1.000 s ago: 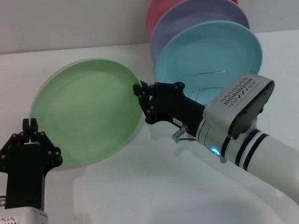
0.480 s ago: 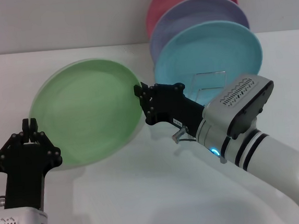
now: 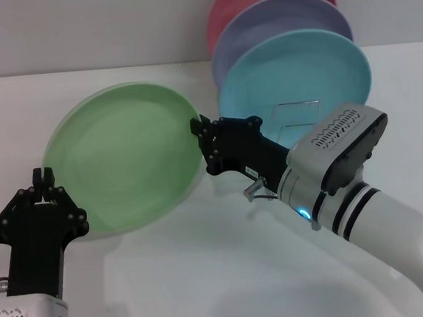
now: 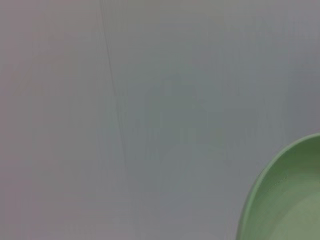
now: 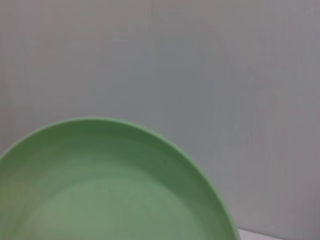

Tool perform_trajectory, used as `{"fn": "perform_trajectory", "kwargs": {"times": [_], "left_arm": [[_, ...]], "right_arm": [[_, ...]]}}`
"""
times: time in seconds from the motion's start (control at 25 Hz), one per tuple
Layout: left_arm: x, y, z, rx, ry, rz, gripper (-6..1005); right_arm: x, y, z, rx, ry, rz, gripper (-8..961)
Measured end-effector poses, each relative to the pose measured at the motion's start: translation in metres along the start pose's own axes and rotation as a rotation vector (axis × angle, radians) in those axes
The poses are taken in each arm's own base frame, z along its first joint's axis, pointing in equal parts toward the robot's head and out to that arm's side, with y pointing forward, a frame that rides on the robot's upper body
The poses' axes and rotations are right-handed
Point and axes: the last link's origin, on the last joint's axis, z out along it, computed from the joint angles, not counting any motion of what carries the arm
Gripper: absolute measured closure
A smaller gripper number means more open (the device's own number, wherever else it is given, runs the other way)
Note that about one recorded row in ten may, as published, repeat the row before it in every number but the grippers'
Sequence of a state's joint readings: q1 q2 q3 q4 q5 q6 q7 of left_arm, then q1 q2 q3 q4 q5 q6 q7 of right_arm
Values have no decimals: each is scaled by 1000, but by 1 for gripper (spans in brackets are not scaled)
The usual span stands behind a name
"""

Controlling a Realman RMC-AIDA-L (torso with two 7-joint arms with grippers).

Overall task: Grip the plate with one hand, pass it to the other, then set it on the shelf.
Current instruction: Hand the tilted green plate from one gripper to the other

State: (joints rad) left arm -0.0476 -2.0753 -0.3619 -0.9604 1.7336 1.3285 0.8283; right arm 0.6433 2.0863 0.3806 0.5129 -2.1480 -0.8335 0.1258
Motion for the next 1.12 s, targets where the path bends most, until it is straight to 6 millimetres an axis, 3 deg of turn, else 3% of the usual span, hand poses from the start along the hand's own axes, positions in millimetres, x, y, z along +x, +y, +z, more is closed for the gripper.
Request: {"fn": "perform_trajectory", "kwargs": {"times": [0.92, 1.12], "left_arm": [[-1, -1, -1, -11, 5, 2, 859], [2, -2, -2, -23, 32, -33, 692]], "right_arm": [[0, 0, -1, 5, -3, -18, 936], [-1, 0, -1, 6, -10, -16, 936]]}}
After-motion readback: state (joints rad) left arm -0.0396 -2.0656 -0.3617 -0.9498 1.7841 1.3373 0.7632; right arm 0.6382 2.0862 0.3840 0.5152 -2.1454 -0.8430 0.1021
